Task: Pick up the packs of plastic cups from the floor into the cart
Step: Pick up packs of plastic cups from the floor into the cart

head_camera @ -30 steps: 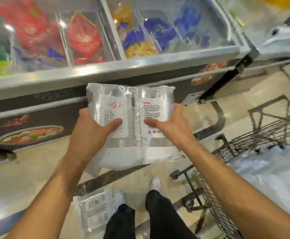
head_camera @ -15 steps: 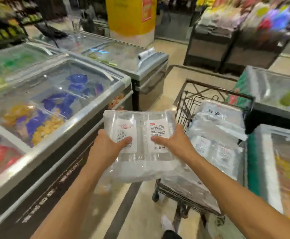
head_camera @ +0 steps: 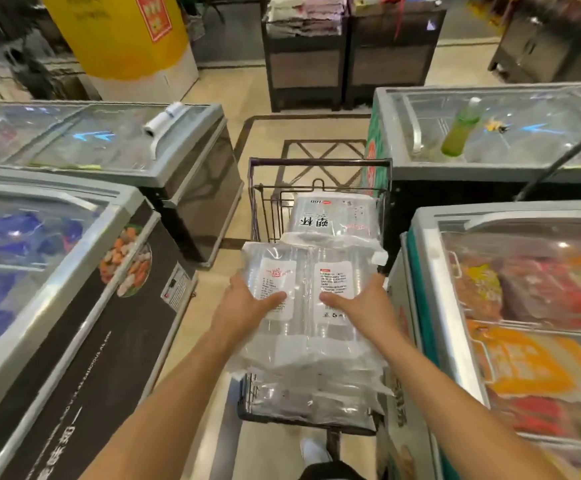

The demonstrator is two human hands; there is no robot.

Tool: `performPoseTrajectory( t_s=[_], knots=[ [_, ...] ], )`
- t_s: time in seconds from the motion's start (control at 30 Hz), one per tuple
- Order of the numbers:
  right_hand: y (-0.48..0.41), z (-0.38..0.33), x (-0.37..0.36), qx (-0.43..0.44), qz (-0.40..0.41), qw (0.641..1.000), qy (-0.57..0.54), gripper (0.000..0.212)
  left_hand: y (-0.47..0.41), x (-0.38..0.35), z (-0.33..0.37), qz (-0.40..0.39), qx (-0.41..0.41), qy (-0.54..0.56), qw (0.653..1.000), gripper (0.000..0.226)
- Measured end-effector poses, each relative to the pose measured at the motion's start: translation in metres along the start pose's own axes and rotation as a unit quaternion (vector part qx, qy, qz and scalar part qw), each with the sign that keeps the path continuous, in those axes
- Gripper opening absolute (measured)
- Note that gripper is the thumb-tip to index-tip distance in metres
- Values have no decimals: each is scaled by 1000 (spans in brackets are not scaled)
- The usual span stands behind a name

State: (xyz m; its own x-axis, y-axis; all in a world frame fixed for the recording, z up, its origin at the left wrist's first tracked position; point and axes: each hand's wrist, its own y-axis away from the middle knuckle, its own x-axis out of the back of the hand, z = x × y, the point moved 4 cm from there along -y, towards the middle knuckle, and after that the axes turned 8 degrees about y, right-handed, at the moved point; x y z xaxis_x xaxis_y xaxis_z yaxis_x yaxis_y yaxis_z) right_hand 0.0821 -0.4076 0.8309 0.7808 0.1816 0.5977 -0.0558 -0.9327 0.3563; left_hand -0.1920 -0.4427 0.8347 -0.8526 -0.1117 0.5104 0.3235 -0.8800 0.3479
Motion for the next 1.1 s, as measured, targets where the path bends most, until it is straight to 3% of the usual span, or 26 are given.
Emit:
performPoseTrajectory(
  t_s=[0.2,0.53,0.7,0.9,1.0,1.1],
  knots=[
    [-28,37,9,-41,36,998,-26,102,-39,-50,12,-42,31,-25,998,93],
    [-53,61,-3,-96,15,995,9,115,-58,-88,9,-78,47,-34,995,59],
    [-58,59,1,-106,-2,994,26,116,-69,-86,0,-65,64,-35,995,84],
    [-56,51,5,-89,-4,995,54,145,-63,-84,6,-40,54,-61,996,93],
    [-54,40,9,-55,1,991,120,143,-55,-79,16,-14,31,-76,996,111],
    [-54,21,16,-9,27,979,201,134,-43,-68,36,0,-9,-128,992,102]
  ],
)
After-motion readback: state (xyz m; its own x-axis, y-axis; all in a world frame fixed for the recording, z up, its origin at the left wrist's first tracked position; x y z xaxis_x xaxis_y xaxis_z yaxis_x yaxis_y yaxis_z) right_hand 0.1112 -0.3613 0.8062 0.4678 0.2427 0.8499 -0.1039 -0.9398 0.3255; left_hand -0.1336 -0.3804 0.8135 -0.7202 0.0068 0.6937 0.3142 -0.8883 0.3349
